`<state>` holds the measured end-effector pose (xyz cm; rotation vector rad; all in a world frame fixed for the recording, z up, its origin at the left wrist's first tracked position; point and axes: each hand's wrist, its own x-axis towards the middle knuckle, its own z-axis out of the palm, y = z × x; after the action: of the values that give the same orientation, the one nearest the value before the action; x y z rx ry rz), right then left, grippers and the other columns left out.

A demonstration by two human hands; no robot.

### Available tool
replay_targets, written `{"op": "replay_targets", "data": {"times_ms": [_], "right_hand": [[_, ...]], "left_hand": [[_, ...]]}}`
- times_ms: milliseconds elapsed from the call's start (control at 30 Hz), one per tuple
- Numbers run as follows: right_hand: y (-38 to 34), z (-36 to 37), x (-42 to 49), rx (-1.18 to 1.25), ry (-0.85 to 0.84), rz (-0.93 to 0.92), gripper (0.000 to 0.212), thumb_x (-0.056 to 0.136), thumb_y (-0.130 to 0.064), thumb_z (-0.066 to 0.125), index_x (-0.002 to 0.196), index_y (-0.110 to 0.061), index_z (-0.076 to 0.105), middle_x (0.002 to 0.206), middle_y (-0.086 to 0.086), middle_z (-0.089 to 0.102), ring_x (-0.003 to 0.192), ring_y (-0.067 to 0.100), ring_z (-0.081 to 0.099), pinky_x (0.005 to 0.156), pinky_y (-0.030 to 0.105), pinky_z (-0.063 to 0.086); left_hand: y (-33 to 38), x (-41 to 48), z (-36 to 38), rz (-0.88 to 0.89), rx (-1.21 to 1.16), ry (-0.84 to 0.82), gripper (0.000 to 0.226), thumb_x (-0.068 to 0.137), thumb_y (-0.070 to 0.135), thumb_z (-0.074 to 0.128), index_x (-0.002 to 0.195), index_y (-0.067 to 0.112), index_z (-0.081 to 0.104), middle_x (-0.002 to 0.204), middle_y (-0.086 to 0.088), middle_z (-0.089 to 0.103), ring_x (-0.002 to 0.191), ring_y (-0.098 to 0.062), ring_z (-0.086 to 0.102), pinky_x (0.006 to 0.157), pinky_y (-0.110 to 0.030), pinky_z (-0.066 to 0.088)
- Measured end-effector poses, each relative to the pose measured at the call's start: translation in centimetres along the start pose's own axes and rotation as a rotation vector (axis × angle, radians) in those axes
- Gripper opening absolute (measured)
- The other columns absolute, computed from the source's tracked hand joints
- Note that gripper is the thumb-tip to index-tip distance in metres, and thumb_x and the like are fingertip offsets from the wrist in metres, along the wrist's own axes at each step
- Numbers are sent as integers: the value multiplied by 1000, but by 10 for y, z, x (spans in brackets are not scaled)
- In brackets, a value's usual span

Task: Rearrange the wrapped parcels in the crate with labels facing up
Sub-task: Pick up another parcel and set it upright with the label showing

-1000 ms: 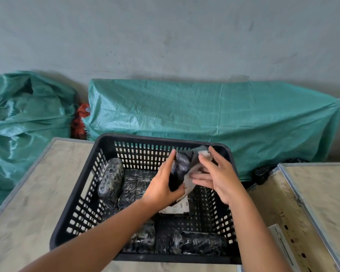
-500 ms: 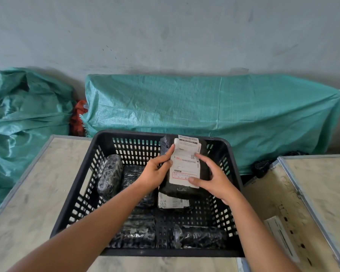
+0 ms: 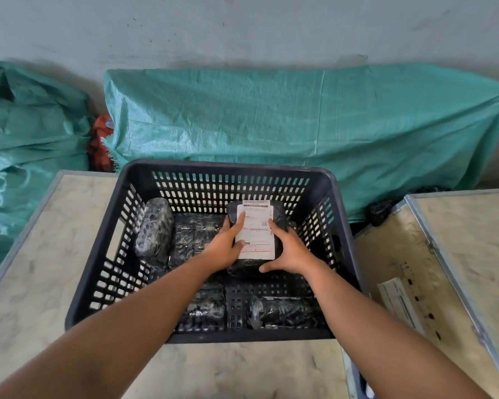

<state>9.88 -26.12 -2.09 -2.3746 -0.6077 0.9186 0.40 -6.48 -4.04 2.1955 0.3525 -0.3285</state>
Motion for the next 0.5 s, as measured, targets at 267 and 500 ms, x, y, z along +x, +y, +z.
{"op": "replay_targets", "data": {"times_ms": [267,500], "right_hand": [[16,4,8,19,21,-2,138,56,-45,100,163,-44,12,164,12,20,153,32,19,123,41,21],[1,2,1,-156,102,11,131,54,-51,98,163,-32,26,169,9,15,154,32,20,123,48,27]], "left_hand": [[-11,-4,5,-93,279,-88,72,102,58,41,158,53,-5,169,-9,-18,153,-39,14,120,-53,30],[28,-3,3,-225,484,-72,70,106,46,43,161,45,-1,169,-16,-14,152,-44,15,112,-59,39]]}}
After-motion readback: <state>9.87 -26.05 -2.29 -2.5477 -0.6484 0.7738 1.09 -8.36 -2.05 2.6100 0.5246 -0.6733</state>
